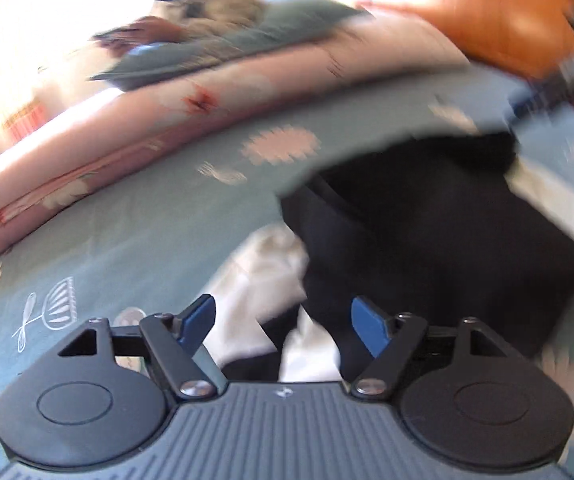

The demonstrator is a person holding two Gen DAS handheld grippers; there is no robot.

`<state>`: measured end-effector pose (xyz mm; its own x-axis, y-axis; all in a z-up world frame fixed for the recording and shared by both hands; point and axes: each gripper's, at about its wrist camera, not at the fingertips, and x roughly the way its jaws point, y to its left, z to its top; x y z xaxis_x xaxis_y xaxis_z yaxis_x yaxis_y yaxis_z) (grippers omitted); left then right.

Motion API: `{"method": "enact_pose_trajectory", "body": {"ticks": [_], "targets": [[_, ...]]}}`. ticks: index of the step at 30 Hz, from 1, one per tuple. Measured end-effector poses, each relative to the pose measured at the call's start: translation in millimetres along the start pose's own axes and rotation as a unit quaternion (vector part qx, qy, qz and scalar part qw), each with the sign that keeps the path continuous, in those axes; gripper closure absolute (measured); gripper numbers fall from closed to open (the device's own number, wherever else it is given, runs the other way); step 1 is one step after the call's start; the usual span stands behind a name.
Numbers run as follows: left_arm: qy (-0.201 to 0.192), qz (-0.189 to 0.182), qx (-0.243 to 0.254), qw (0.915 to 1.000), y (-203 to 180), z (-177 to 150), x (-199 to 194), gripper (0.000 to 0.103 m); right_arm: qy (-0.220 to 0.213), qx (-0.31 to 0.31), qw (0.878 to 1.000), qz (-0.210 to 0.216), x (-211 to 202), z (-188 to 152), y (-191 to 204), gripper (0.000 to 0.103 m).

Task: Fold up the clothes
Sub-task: 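Lower the folded edge onto the jacket and open both grippers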

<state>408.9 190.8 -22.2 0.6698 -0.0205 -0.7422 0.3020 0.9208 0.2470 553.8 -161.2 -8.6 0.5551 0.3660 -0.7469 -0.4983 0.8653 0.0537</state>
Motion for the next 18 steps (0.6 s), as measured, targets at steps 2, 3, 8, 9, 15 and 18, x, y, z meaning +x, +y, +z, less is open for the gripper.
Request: {"method": "enact_pose_trajectory", "body": {"ticks": [2, 3, 8, 9, 15, 18], "targets": [[0.017, -0.003, 0.056, 0.9983, -27, -10, 12, 0.027, 0.015, 0.005, 1.000, -0.002, 0, -9, 3, 0.030], [0.015, -0.002, 0.073, 0.9972, -37, -14, 19, 0.027, 0.025, 0.007, 1.000, -0.006, 2, -13, 4, 0.030], [0.003, 0.058, 0.087, 0.9945, -45, -10, 50, 0.027, 0.053, 0.017, 0.998, -0.026, 3, -34, 12, 0.030], [0.000, 0.068, 0.062, 0.9957, -35, -6, 52, 0.025, 0.053, 0.014, 0.998, -0.029, 2, -37, 13, 0.030], [0.001, 0.153, -0.132, 0.9794, 51, 10, 43, 0.024, 0.069, 0.012, 0.997, -0.036, -1, -53, 13, 0.030], [0.032, 0.165, -0.175, 0.9701, 75, 6, 45, 0.025, 0.076, 0.024, 0.996, -0.033, -2, -61, 14, 0.030]]}}
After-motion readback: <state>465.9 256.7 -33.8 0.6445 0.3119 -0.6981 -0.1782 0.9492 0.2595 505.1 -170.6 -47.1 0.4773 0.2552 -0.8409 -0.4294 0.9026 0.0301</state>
